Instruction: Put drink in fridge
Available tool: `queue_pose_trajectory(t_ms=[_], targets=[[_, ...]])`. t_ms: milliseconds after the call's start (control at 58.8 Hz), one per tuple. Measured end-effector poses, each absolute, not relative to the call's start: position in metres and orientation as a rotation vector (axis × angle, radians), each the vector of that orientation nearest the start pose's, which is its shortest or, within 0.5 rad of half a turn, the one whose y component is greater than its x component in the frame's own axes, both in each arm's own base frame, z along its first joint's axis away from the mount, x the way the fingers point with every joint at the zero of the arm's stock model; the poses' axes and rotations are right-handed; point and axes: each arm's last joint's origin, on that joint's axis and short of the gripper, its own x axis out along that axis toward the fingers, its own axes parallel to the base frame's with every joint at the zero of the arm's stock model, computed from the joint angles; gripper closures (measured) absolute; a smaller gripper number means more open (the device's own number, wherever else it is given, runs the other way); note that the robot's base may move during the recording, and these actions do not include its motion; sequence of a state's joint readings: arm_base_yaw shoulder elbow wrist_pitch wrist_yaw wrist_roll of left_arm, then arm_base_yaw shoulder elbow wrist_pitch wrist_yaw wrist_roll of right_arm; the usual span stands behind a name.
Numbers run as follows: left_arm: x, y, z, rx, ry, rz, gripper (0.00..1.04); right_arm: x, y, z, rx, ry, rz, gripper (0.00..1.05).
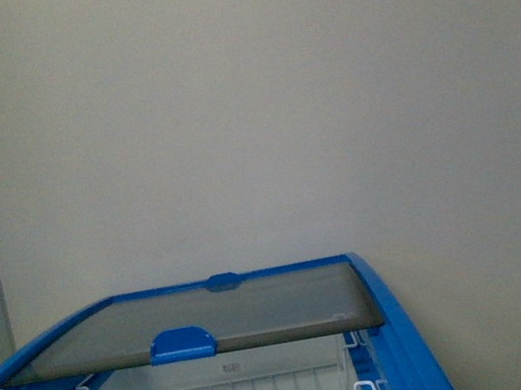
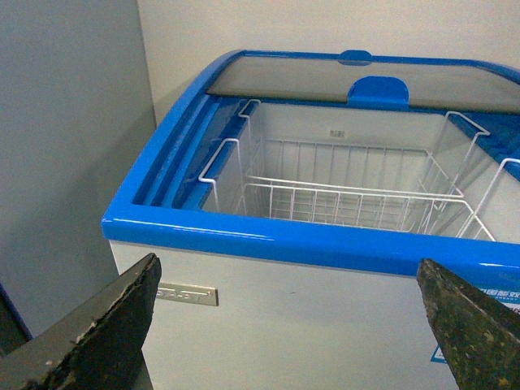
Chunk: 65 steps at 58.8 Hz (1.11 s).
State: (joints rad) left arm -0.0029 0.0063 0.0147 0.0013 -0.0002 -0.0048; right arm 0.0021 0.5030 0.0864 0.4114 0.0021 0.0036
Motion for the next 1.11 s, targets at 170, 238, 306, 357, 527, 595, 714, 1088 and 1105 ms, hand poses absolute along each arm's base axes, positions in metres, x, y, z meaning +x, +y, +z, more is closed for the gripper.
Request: queue_pose_trajectory(t_ms=[170,238,306,357,527,595,714,1088,1105], targets=[[0.097,0.000,0.168,-0.005,-0.010,-0.002,0.08,0.128,0.000,0.181,0.004,0.006,0.000,1.02],[0.097,0.000,0.168,-0.005,-0.009,-0.003,0.08,0.124,0.000,0.178,0.004,0.005,0.000,1.02],[0.097,0.000,0.168,-0.005,-0.009,-0.003,0.08,0.122,0.000,0.176,0.004,0.006,0.000,1.02],[0.097,0.000,0.168,-0.005,-0.009,-0.003,0.08,0.120,0.000,0.175,0.004,0.006,0.000,1.02],[0.097,0.000,0.168,-0.005,-0.009,-0.003,0.08,0.116,0.000,0.172,0.003,-0.018,0.002,1.02],[0.097,0.000,0.168,-0.004,-0.010,-0.003,0.08,0.114,0.000,0.172,0.003,-0.017,0.002,1.02],[0.097,0.000,0.168,-0.005,-0.009,-0.003,0.08,0.112,0.000,0.172,0.003,-0.016,0.002,1.02],[0.097,0.000,0.168,-0.005,-0.010,-0.002,0.08,0.101,0.000,0.166,0.003,0.021,0.001,1.02],[0.097,0.000,0.168,-0.005,-0.010,-0.002,0.08,0.100,0.000,0.167,0.003,0.016,0.002,1.02]])
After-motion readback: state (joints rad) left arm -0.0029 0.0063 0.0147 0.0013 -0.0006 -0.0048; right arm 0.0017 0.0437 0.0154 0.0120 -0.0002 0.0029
